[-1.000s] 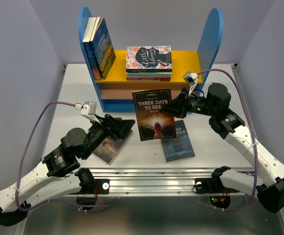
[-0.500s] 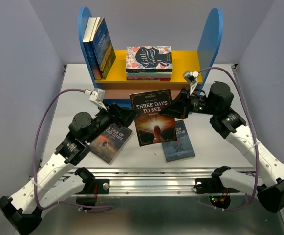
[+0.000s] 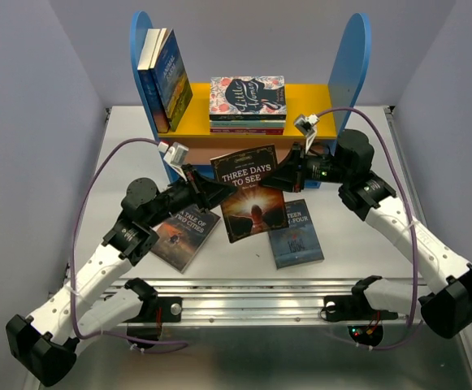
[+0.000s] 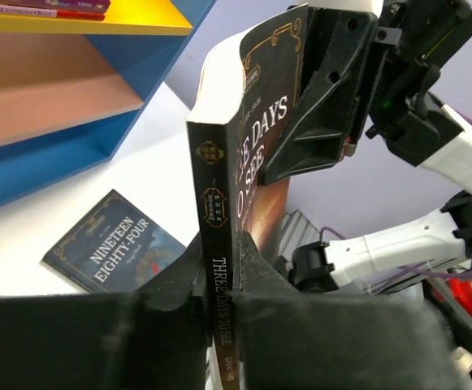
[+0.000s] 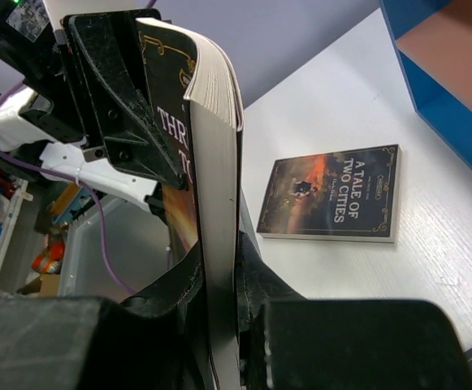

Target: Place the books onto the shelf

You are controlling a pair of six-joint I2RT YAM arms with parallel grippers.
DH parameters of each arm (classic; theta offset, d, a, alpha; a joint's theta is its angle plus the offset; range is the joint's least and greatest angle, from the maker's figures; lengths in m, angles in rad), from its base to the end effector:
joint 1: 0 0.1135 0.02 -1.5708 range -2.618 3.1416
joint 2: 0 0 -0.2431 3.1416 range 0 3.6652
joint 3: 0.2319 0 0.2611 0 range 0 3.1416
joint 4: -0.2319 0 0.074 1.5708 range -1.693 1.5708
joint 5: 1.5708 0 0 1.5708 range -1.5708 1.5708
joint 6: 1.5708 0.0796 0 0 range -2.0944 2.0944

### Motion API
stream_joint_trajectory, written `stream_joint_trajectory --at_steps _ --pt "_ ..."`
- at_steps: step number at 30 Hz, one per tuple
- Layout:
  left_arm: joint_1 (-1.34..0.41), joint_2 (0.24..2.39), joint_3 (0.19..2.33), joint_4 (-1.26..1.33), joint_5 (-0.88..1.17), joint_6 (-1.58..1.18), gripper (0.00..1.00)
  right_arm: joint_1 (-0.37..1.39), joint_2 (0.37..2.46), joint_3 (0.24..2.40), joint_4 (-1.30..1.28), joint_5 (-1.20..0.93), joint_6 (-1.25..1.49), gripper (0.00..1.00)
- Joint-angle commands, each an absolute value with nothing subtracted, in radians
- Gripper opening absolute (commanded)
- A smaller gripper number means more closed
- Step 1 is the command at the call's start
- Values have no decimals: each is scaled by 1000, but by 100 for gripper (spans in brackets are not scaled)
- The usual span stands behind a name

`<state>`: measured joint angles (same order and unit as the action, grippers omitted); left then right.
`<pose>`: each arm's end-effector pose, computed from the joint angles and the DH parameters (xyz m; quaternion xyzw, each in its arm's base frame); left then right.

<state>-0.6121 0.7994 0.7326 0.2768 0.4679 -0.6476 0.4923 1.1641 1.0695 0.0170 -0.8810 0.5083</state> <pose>0.1839 -0.1730 0.3609 0.1693 0.6151 -0.5632 0.5252 0.2413 0.1991 0.3628 -0.2843 0.6662 0.5693 0.3889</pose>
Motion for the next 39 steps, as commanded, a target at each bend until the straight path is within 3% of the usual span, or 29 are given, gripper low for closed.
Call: stream_joint_trajectory --at_steps 1,5,6,10,11,12,27,35,39 --pt "-617 762 749 305 496 -623 0 497 1164 1123 104 -828 480 1" --pt "-617 738 744 281 445 -598 0 497 1180 1134 80 -815 453 1" --pt "-617 733 742 285 437 -572 0 497 1183 1134 72 -795 451 15" --pt "-617 689 793 259 281 -512 0 497 1160 1115 63 -691 439 87" --pt "-617 681 802 268 256 -506 0 497 1154 1111 63 -690 439 88" --pt "-617 675 811 278 232 -500 0 497 1147 1106 61 -666 439 100" --pt "-617 894 1325 282 83 -213 0 497 1003 1029 -144 -255 341 100" --pt "-617 1176 1650 258 -230 30 0 497 1017 1028 -207 -173 321 100" --pt "-617 1255 1700 314 -359 148 0 497 1023 1025 -216 -176 308 100"
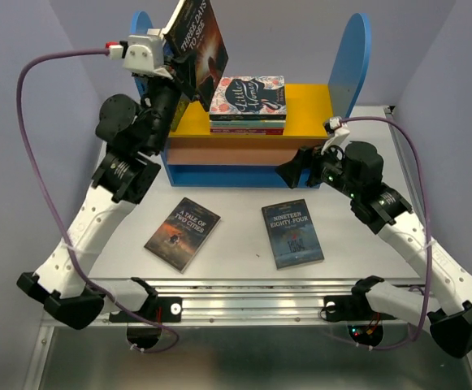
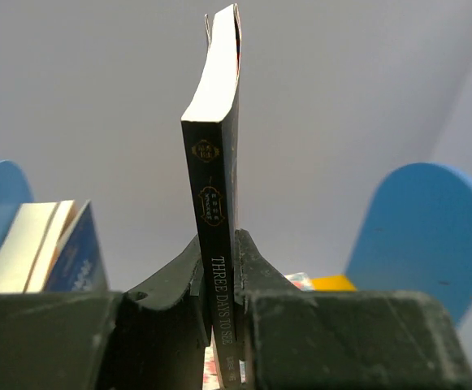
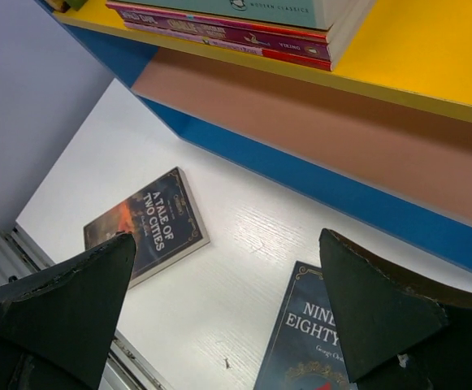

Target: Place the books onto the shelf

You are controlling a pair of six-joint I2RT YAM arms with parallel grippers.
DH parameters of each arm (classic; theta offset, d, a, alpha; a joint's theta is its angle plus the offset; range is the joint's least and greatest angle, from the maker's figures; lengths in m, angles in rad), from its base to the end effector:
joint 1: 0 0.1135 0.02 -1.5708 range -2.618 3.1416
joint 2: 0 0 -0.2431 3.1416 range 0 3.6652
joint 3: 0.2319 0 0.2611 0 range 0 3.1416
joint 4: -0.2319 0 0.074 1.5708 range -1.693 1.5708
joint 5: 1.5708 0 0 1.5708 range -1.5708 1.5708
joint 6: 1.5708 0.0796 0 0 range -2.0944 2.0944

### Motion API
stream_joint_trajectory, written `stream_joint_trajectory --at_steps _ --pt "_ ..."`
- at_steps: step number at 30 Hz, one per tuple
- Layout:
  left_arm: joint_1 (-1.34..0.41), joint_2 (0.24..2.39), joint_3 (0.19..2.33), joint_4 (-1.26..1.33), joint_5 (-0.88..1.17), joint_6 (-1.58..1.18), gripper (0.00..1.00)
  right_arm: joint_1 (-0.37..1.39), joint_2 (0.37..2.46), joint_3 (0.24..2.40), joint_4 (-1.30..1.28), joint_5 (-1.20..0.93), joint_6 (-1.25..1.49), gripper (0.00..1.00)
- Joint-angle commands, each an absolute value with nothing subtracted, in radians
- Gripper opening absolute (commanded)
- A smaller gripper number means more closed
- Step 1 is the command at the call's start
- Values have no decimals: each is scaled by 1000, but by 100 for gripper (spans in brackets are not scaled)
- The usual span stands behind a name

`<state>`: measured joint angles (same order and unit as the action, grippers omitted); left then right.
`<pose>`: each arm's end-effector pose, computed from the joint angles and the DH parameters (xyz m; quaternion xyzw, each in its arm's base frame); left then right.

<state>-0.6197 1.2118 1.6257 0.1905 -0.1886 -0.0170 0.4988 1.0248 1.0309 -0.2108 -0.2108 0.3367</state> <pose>0.2271 -0.1437 0.5847 0.0577 0.4665 -0.2344 0.8510 0.2521 0.1563 0.3519 -0.1286 0.7634 0.3292 0.5406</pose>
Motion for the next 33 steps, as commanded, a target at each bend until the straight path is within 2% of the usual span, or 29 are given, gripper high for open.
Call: stream_joint_trajectory --at_steps 1,6,10,26,33 --pt "-617 1284 1719 321 -367 173 0 497 1026 1026 -222 -170 305 100" --pt "-617 1373 1773 299 -432 225 0 497 1031 1023 -225 -143 298 100" --pt "-609 1397 1709 389 -543 300 0 497 1038 1026 -239 -153 285 100" --pt "-505 1416 1608 368 -430 216 0 497 1048 1017 -247 -173 273 100" --pt "-488 1413 1575 353 -480 216 0 497 1055 1015 -245 -180 273 100"
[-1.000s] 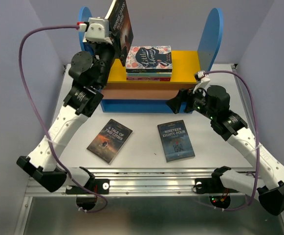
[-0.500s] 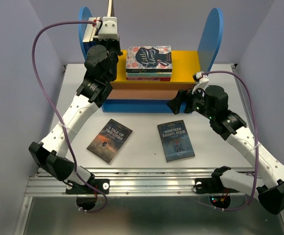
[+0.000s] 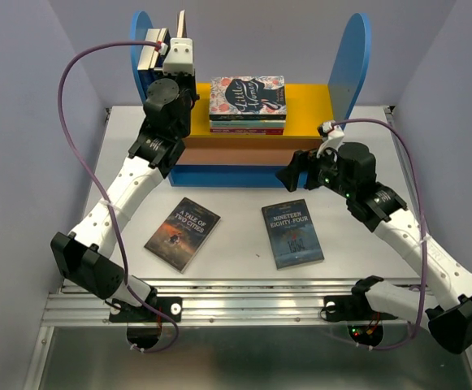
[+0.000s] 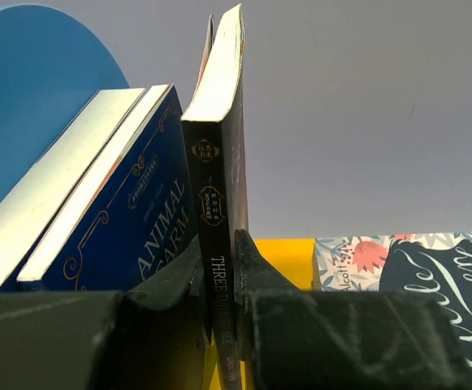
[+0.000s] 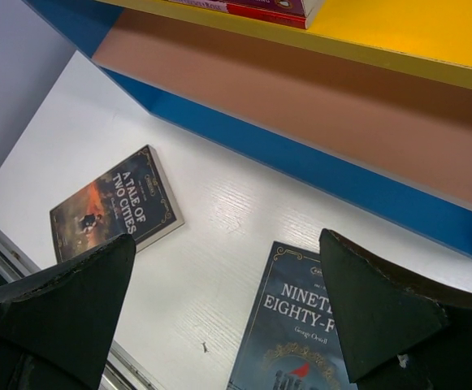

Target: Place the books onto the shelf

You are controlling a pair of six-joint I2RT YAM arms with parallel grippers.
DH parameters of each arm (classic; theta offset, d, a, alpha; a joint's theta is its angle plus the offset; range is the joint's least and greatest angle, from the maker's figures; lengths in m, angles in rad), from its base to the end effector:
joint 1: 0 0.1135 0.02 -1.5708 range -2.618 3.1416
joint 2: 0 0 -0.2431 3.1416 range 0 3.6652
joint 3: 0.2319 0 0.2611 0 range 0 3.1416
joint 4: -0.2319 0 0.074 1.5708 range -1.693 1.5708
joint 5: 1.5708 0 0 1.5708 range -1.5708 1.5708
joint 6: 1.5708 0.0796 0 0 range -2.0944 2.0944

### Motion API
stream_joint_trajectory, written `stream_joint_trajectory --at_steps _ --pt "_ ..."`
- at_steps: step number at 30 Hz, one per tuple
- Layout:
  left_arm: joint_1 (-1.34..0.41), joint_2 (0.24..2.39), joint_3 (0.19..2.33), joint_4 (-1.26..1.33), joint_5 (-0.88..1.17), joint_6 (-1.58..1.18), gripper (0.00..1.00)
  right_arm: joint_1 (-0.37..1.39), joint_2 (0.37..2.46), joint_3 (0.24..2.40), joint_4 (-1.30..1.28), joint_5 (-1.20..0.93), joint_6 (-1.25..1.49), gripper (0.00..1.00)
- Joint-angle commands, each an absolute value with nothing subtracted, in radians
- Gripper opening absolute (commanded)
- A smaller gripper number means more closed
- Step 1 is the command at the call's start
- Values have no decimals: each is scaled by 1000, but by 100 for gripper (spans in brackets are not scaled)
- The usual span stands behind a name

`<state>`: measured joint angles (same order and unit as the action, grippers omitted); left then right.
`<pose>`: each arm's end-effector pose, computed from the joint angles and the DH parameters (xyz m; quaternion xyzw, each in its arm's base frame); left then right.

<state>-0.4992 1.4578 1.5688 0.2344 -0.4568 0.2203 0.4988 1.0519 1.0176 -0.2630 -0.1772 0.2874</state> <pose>0.3463 -0.1489 0.4921 0.0238 0.5895 0.0182 0.8072 0.2577 0.1564 0.3312 -0.1368 0.7909 0.2926 0.5198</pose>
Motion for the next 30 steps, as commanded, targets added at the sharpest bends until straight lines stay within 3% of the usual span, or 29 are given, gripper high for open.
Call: stream_joint_trajectory --at_steps 1,9,30 --pt "-486 1411 1569 350 -485 216 0 497 1057 1015 -244 -178 273 100" --pt "-485 1342 1375 468 -408 176 0 497 1068 1017 -242 -241 270 100" --pt "-485 1348 1313 474 -528 198 0 497 1071 1006 -244 -241 267 100"
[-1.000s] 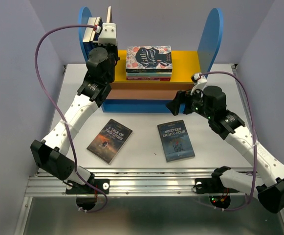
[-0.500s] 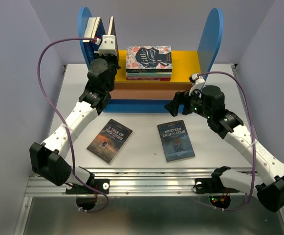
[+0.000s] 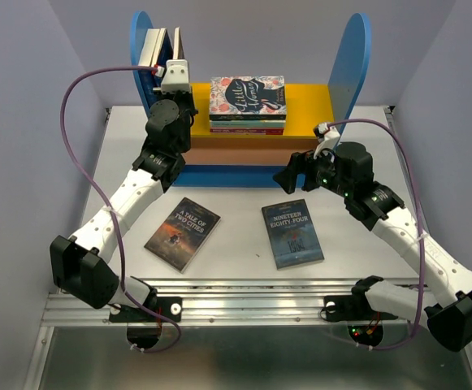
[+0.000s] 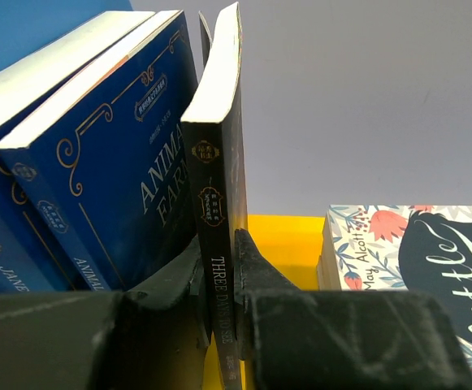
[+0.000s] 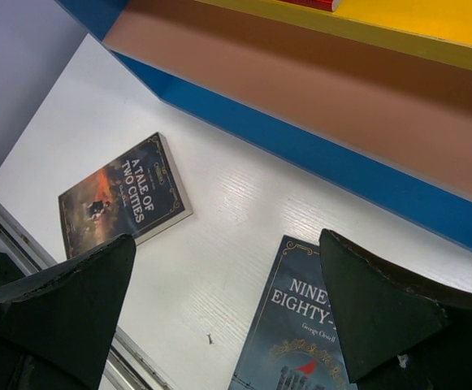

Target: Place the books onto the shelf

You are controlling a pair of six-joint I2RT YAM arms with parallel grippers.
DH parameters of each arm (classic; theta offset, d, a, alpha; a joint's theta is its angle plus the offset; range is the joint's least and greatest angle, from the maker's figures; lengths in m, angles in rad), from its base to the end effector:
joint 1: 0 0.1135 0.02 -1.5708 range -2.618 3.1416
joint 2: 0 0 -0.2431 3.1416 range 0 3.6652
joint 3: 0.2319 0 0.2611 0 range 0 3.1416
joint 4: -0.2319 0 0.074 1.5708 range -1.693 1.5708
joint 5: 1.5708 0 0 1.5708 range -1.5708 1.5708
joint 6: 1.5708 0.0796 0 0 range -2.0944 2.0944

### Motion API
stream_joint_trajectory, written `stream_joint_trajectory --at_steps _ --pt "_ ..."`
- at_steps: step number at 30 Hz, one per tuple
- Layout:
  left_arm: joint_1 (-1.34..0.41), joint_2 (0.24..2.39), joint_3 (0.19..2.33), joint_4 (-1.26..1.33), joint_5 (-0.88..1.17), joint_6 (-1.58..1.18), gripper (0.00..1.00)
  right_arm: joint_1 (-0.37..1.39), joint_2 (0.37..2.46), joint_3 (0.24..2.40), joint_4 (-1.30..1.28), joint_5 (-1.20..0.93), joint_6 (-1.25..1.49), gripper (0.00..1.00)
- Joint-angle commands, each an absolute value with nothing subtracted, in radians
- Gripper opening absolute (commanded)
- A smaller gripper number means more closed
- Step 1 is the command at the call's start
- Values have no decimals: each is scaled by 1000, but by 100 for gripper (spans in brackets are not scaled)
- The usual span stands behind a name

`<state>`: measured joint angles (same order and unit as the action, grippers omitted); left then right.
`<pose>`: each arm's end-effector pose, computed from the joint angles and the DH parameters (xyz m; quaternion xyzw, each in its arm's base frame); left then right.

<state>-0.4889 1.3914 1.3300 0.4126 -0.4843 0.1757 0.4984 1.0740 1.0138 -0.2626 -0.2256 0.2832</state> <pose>0.3437 -0.1409 0.4467 -0.0044 0.5897 0.0115 0.8075 0.2595 0.1615 0.3237 -0.1520 0.7947 0.3056 0.5020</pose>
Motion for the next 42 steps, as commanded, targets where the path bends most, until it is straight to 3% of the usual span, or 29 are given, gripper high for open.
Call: stream_joint_trajectory --at_steps 1,4,8,12,14,22,30,42 --pt "-485 1350 1313 472 -526 201 0 497 1071 1006 -244 -242 265 100" --pt "-485 1347 1305 466 -509 193 0 497 1069 1006 -242 -245 267 100" --pt "-485 1341 1295 466 -514 192 15 497 1066 1002 -242 -247 267 100" --pt "-486 1341 1293 466 -517 202 16 497 1068 1002 -244 -252 265 100" --pt "-485 1341 1293 466 -518 204 23 497 1069 1002 -242 -256 265 100" --pt "-485 1341 1281 468 -534 207 24 497 1068 1002 -244 -258 268 100" --pt "-486 1341 1273 463 -523 224 38 497 1068 1000 -245 -250 271 100" --pt "-486 1325 1266 451 -511 199 41 497 1080 1003 -245 -265 272 100"
